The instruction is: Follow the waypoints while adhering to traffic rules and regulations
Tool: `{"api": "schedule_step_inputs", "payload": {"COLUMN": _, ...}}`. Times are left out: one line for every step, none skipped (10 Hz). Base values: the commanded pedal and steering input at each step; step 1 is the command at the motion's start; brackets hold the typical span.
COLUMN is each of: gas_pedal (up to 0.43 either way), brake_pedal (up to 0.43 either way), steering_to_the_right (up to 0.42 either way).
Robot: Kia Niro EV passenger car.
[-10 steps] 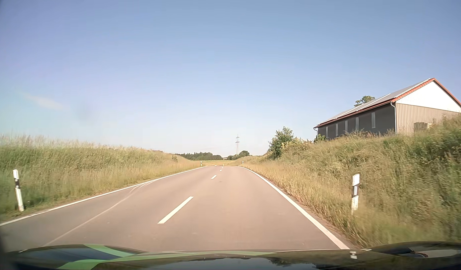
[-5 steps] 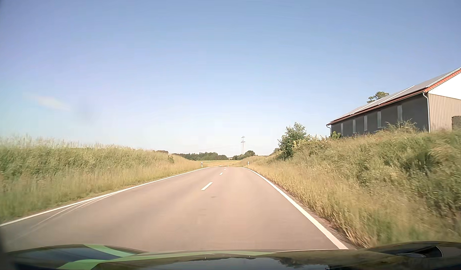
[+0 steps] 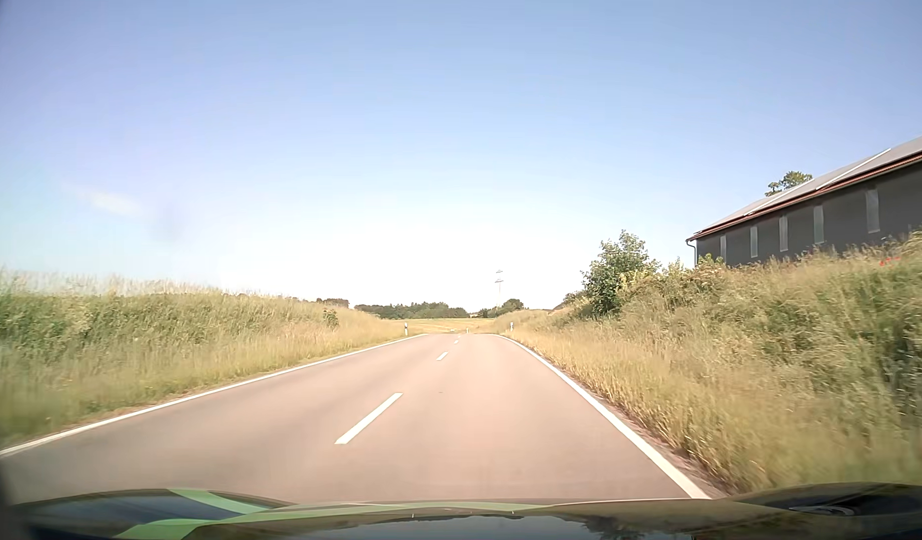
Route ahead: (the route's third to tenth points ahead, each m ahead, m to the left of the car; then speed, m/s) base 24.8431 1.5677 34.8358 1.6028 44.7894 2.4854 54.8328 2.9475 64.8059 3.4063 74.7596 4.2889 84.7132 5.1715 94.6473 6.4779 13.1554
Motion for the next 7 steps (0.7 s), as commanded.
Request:
{"api": "schedule_step_inputs", "payload": {"gas_pedal": 0.331, "brake_pedal": 0.0, "steering_to_the_right": 0.003}}
{"api": "schedule_step_inputs", "payload": {"gas_pedal": 0.339, "brake_pedal": 0.0, "steering_to_the_right": 0.003}}
{"api": "schedule_step_inputs", "payload": {"gas_pedal": 0.339, "brake_pedal": 0.0, "steering_to_the_right": 0.002}}
{"api": "schedule_step_inputs", "payload": {"gas_pedal": 0.339, "brake_pedal": 0.0, "steering_to_the_right": 0.0}}
{"api": "schedule_step_inputs", "payload": {"gas_pedal": 0.331, "brake_pedal": 0.0, "steering_to_the_right": -0.004}}
{"api": "schedule_step_inputs", "payload": {"gas_pedal": 0.319, "brake_pedal": 0.0, "steering_to_the_right": -0.004}}
{"api": "schedule_step_inputs", "payload": {"gas_pedal": 0.311, "brake_pedal": 0.0, "steering_to_the_right": -0.004}}
